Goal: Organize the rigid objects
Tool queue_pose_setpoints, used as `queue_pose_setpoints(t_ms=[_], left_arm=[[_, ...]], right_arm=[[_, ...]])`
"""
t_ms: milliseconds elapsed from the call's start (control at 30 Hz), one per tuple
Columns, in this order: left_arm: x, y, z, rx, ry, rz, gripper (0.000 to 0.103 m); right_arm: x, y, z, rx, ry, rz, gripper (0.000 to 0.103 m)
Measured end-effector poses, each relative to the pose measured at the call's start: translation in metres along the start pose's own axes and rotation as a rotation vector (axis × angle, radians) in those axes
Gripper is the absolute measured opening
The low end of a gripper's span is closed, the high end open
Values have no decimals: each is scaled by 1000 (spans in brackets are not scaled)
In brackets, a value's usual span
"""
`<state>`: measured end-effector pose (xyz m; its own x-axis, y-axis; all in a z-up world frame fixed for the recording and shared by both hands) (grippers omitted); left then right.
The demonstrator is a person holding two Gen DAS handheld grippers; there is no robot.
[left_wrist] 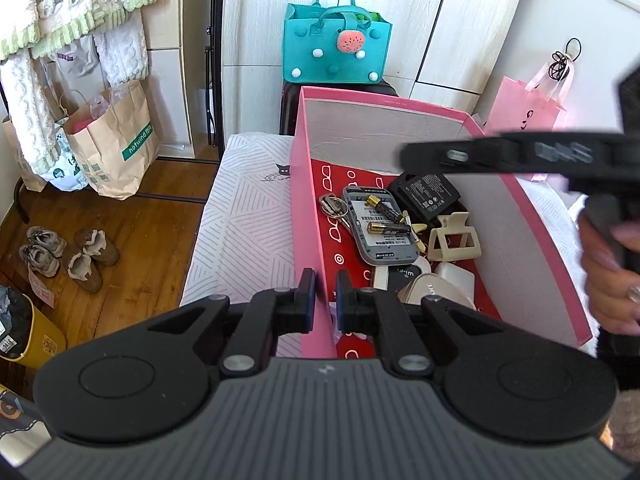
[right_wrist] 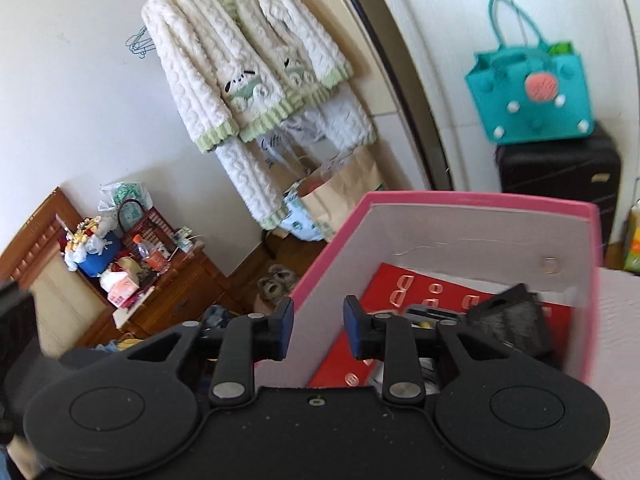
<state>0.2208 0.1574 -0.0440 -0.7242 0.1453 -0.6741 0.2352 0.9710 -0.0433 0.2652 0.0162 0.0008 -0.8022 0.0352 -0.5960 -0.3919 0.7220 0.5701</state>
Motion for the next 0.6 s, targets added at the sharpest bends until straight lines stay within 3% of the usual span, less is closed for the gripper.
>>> queue_pose_setpoints(t_ms=[167,333,600], left_arm=[[4,0,-2,4,13,-6,8],[6,-6,-17,-51,-16,7,8],[5,-26,-50,-85,-53,37,8]], right_arm=[[12,-2,-45,81,-105,-57,40],[26,0,-79,157,-185,-97,46],[41,4,-114,160,-238,-110,48]])
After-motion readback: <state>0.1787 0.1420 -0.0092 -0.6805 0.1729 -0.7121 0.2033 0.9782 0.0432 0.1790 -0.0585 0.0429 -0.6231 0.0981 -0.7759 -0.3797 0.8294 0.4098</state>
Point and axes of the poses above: each gripper's, at about its wrist camera, not at the fingertips, and z roughly the way its jaws point, y to its left, x to its underside, the point moved 7 cm from there along z, roughly the way its jaws point, and after that the axes turned 12 degrees about z, right-handed, at the moved point
